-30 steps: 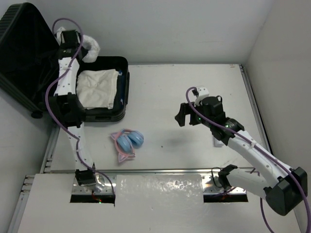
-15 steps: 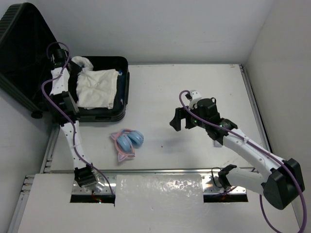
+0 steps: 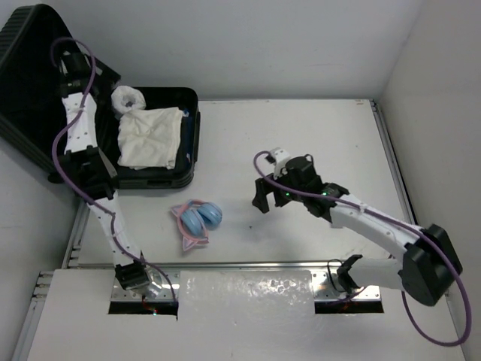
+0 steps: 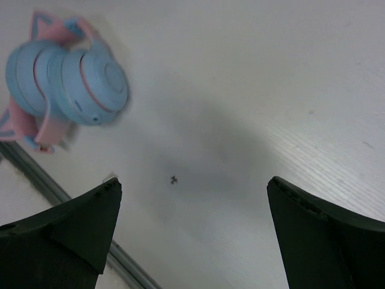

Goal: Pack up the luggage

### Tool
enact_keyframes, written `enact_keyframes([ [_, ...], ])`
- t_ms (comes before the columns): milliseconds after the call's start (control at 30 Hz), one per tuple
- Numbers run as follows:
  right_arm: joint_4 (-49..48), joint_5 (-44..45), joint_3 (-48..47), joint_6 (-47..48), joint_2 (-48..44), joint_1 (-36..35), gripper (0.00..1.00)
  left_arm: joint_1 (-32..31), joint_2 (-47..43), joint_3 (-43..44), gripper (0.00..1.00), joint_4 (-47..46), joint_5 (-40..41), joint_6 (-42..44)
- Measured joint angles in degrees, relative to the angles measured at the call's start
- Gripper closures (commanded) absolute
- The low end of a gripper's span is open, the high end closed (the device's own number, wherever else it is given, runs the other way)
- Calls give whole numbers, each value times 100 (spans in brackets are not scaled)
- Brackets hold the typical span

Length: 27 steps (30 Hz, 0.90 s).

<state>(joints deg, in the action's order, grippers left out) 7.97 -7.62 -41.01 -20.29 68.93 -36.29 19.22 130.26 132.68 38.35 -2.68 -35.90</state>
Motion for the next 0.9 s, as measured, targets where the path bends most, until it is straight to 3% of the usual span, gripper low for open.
enact_keyframes([
  [200, -107, 11, -813, 295, 1429, -953, 1, 0, -1880, -129, 0, -20, 289, 9],
  [400, -44, 289, -2446, 573, 2951, -1692, 4, 0, -5364, -3630, 0, -695, 249, 17],
  [533, 42, 452, -3123, 697, 3582, -2033, 18, -7, -6841, -5036, 0, -715, 109, 299],
  [567, 111, 468, -3228, 723, 3703, -2090, 24, -9, -7025, -5265, 0, -713, 61, 400],
  [733, 417, 468, -3355, 752, 4081, -2170, 30, -140, -7637, -6151, 0, -605, -81, 855],
  [867, 564, 461, -3316, 778, 4109, -2166, 35, -413, -7600, -6454, 0, -520, -151, 1040],
  [900, 584, 463, -3314, 793, 4113, -2168, 41, -470, -7541, -6529, 0, -507, -173, 1067],
])
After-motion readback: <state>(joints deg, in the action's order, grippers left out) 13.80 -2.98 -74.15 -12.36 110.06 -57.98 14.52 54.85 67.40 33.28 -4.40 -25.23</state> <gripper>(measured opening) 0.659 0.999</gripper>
